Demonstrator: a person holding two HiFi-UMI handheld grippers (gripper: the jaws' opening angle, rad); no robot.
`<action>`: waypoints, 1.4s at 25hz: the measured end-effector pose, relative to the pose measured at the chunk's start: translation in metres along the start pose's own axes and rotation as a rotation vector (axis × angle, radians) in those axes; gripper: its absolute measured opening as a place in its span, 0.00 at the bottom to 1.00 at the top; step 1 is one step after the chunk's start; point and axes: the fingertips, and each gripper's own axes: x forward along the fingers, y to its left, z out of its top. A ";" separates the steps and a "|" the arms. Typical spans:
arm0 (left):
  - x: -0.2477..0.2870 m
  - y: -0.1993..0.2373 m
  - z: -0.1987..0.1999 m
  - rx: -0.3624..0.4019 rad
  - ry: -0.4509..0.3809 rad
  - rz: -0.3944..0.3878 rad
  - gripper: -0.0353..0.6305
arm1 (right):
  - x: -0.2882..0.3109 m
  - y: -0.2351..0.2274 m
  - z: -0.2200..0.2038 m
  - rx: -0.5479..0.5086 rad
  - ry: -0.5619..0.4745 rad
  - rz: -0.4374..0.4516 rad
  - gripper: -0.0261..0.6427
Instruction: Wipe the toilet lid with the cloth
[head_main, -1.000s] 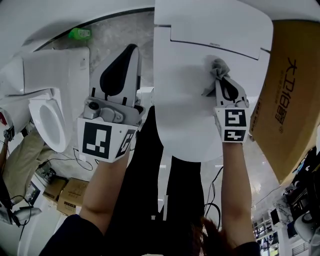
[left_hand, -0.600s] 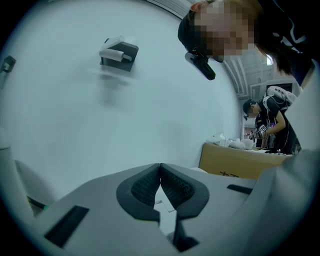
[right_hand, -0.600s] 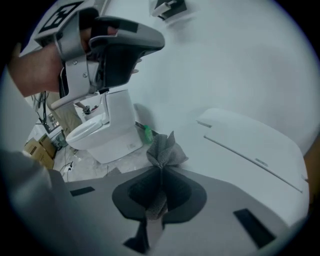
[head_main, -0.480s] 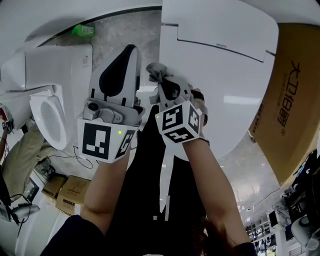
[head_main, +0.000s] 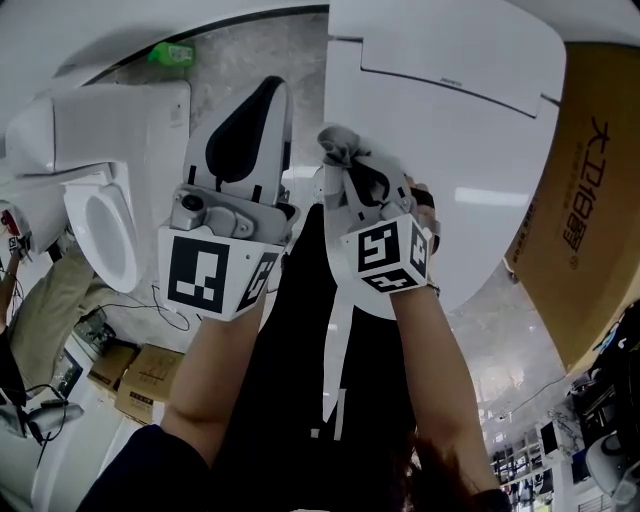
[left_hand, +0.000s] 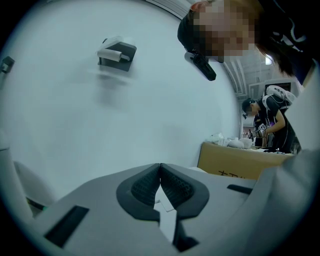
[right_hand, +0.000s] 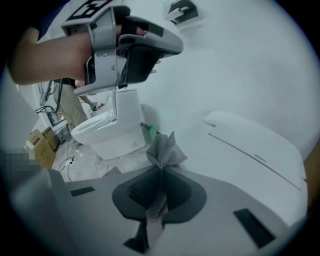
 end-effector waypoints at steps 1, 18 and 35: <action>0.001 -0.001 0.001 0.002 -0.001 -0.003 0.08 | -0.006 -0.010 -0.006 0.006 0.002 -0.020 0.09; 0.000 -0.023 0.003 0.009 -0.006 -0.028 0.08 | -0.170 -0.201 -0.167 0.225 0.152 -0.537 0.09; -0.001 -0.026 0.002 0.005 -0.008 -0.028 0.08 | -0.135 -0.132 -0.133 0.218 0.119 -0.415 0.09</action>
